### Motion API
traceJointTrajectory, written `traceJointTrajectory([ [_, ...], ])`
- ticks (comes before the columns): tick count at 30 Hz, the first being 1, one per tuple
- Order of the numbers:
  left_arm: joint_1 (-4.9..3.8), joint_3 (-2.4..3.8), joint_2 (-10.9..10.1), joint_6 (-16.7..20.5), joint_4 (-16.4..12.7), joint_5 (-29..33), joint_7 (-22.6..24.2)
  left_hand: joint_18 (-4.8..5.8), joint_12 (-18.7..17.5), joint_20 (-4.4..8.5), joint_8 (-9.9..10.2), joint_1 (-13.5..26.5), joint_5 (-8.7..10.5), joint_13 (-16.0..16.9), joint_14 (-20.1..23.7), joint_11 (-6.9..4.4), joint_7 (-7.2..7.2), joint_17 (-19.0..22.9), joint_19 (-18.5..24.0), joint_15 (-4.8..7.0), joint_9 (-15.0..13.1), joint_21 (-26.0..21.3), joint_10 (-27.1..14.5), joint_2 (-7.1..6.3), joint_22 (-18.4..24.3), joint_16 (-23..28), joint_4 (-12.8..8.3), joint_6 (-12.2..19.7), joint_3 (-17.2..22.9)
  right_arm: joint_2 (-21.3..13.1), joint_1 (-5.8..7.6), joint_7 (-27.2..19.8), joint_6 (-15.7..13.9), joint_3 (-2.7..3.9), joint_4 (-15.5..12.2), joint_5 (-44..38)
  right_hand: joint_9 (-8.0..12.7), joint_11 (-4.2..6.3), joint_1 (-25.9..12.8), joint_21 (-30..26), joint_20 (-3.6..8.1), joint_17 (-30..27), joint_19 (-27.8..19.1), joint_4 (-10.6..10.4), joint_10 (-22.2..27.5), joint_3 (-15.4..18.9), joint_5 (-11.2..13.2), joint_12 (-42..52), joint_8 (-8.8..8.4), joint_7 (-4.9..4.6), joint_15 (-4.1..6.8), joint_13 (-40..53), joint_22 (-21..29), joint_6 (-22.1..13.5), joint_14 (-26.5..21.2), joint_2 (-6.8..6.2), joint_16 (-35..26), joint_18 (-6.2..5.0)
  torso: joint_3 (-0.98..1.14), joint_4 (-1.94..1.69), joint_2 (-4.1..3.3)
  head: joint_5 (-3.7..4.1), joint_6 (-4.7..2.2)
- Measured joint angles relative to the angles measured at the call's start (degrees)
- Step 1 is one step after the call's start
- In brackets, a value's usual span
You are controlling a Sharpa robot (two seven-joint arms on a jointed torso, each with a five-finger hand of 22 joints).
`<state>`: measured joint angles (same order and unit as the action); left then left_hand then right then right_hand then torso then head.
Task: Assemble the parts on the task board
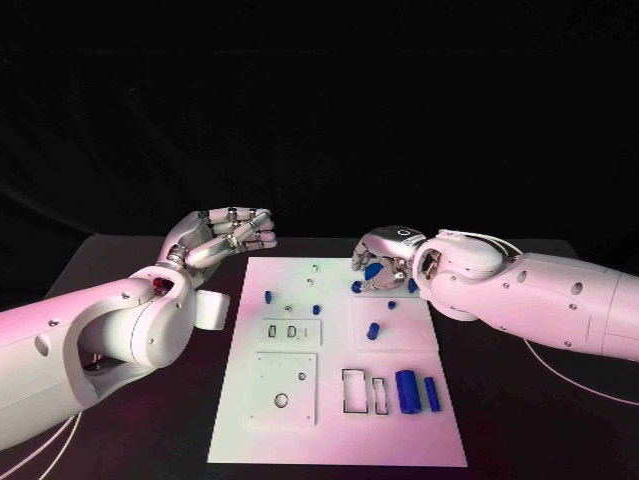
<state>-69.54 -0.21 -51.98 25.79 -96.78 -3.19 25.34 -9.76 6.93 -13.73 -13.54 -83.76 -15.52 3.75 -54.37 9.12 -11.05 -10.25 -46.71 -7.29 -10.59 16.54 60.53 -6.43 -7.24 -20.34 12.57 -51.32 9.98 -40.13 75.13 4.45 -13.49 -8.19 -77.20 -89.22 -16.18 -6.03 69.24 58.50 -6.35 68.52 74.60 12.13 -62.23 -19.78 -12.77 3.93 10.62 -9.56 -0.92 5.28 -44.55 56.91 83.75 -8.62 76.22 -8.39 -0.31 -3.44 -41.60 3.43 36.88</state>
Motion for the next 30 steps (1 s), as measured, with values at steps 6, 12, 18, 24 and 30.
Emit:
traceJointTrajectory([
  [6, -0.21, 0.02, -0.1, -0.2, -0.1, 0.0, -0.2, 0.01, -0.3, 0.00, 0.0, 0.0, 0.00, 0.0, 0.0, 0.00, -0.21, 0.0, 0.0, 0.00, 0.0, 0.0, 0.0, 0.00, 0.2, 0.4, 0.0, 0.2, 0.0, 0.3, -0.27, 1.3, 1.1, 0.00, 0.4, -1.2, -0.4, 0.00, -0.3, 3.8, -0.31, 2.9, 0.3, 0.0, 0.0, -1.3, -0.5, 0.0, -0.22, 0.04, 0.00, 0.0, -4.8, 0.3, 0.0, 0.32, 2.8, -0.01, 0.04, -0.15, -0.27, 0.02, 0.05],
  [12, -0.36, 0.02, -0.2, -0.4, -0.1, 0.0, -0.4, 0.01, -0.3, 0.00, 0.0, 0.0, 0.00, 0.0, 0.0, 0.21, -0.21, 0.0, 0.0, 0.00, 0.0, 0.0, 0.2, 0.00, 0.2, 0.7, 0.0, 0.2, 0.0, 0.7, -0.55, 2.0, 1.9, -0.02, 0.9, -1.8, -0.7, 0.14, -0.5, 5.8, -0.52, 4.2, 0.5, -0.3, -1.0, -3.0, -0.8, 0.0, -0.22, 0.30, 0.00, 0.1, -7.2, 1.0, 0.0, 0.55, 4.2, 0.87, 0.03, -0.21, -0.58, 0.03, 0.13],
  [18, -0.42, 0.02, -0.2, -0.5, -0.1, 0.1, -0.5, 0.00, -0.3, 0.00, 0.0, 0.0, 0.00, 0.0, 0.0, 0.21, -0.21, 0.0, 0.0, 0.00, 0.0, 0.0, 0.2, 0.00, 0.2, 0.7, 0.0, 0.2, 0.0, 1.0, -0.78, 2.2, 2.3, -0.03, 1.0, -2.1, -1.0, 0.00, -0.8, 6.2, -0.51, 4.4, 0.5, -0.7, -1.2, -4.5, -0.8, 0.0, -0.22, 0.49, 0.00, 0.1, -7.9, 1.2, 0.0, 0.79, 4.5, 0.87, 0.00, -0.21, -0.91, 0.05, 0.13],
  [24, -0.44, 0.02, -0.2, -0.6, -0.1, 0.1, -0.6, 0.01, -0.6, -0.20, 0.0, 0.0, 0.00, 0.0, 0.0, 0.21, -0.21, 0.0, -0.2, 0.00, 0.0, 0.0, 0.2, 0.00, 0.2, 0.7, 0.3, 0.2, 0.0, 1.2, -0.87, 2.2, 2.3, -0.03, 1.1, -2.3, -1.2, 0.19, -1.1, 6.8, -0.52, 4.6, 0.5, -1.1, -1.8, -5.8, -0.8, 0.0, -0.22, 0.29, 0.00, 0.1, -8.6, 1.4, 0.0, 1.08, 4.9, 0.87, -0.02, -0.26, -1.21, 0.05, 0.21],
  [30, -0.47, 0.02, -0.2, -0.6, 0.0, 0.1, -0.7, 0.02, -0.6, -0.20, 0.0, 0.0, 0.00, 0.0, 0.0, 0.21, -0.21, 0.0, -0.2, 0.00, 0.0, 0.0, 0.2, 0.00, 0.3, 0.7, 0.3, 0.2, 0.0, 1.3, -0.85, 2.2, 2.1, 0.03, 1.0, -2.3, -1.6, 0.36, -1.3, 7.6, -0.52, 4.9, 0.5, -1.8, -2.7, -7.3, -0.8, 0.0, -0.22, 0.47, 0.00, 0.1, -9.4, 1.6, 0.0, 1.31, 5.5, 0.87, -0.03, -0.37, -1.39, 0.05, 0.41],
])
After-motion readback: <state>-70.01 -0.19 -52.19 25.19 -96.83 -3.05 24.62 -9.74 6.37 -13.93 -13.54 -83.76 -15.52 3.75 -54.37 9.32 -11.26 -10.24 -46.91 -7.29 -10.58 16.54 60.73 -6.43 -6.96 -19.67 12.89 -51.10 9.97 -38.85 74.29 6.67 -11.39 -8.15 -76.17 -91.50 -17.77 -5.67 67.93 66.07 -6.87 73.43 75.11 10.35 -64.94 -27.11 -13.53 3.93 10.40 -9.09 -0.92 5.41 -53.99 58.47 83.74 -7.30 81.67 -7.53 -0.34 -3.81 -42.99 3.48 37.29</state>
